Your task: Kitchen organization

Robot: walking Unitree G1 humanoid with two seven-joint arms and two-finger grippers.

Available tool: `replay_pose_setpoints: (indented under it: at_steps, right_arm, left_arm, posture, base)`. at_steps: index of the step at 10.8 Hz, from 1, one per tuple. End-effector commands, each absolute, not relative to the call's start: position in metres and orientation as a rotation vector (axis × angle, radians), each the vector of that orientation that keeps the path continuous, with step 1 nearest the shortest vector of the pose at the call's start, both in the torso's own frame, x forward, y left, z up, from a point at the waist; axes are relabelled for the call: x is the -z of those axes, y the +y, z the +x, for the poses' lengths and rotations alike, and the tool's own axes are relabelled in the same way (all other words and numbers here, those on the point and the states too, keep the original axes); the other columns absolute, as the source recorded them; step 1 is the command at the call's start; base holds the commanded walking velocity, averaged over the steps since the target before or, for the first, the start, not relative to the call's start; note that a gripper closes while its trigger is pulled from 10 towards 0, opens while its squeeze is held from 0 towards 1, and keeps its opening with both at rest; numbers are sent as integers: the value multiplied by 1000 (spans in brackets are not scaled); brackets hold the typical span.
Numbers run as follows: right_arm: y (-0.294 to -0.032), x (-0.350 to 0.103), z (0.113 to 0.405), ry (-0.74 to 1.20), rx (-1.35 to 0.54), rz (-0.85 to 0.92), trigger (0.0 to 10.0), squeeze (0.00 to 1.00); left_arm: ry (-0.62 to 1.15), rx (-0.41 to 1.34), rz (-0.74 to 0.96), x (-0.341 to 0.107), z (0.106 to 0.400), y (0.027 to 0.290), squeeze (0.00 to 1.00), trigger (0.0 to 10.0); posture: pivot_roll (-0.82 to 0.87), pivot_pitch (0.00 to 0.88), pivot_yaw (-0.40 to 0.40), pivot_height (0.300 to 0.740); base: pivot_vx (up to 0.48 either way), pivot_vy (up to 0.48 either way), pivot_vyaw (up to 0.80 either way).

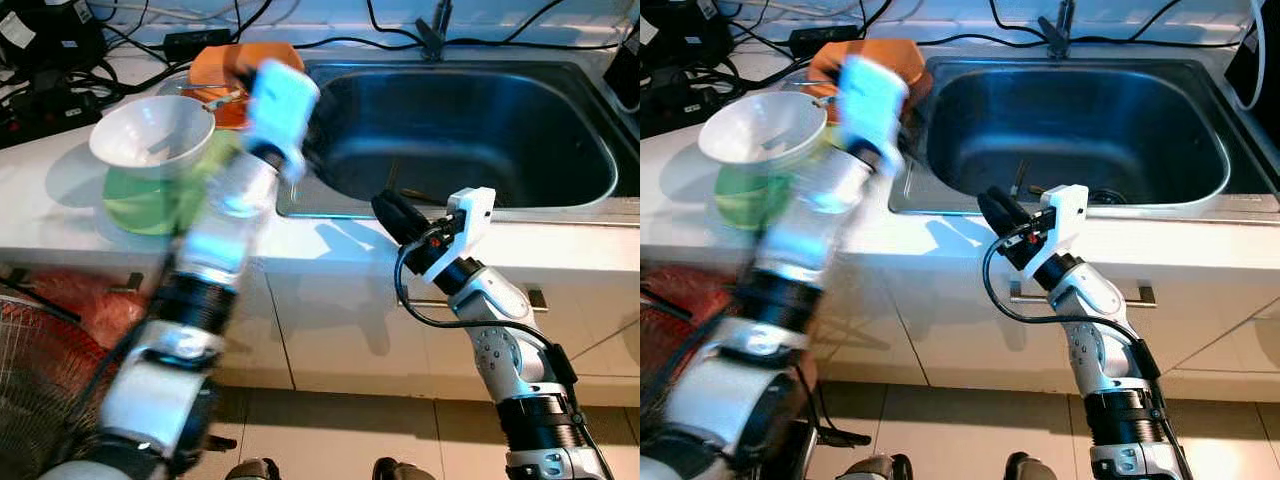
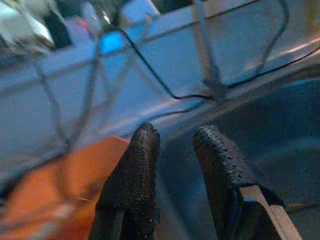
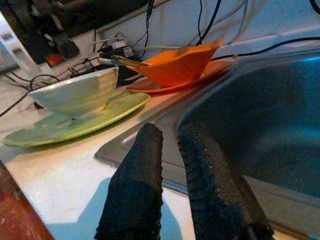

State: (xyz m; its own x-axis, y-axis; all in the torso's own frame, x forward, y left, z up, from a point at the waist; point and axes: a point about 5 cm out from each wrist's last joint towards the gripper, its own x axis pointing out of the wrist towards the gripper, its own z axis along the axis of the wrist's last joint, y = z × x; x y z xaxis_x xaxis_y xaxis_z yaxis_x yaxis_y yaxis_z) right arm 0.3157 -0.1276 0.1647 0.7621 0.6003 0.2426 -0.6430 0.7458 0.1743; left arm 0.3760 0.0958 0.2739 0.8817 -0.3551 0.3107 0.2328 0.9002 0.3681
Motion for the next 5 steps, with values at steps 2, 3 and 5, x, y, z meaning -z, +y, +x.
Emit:
replay_pose_setpoints:
  at_steps: [2, 3, 5]
  right_arm:
    - [-127, -157, 315, -142, -681, 253, 10000, 0]
    - [-128, -157, 314, -142, -682, 254, 10000, 0]
    - [-128, -157, 315, -139, -683, 252, 10000, 0]
  left_arm:
    - [-402, 260, 394, -276, 371, 109, 0, 10000]
    - [-391, 218, 449, -277, 367, 120, 0, 10000]
    - [-331, 143, 497, -274, 365, 141, 0, 10000]
  posture:
    - [12, 148, 52, 740]
    - [18, 149, 50, 740]
    - [27, 150, 48, 740]
  base:
    - [0, 0, 0]
    - [0, 0, 0]
    - [0, 0, 0]
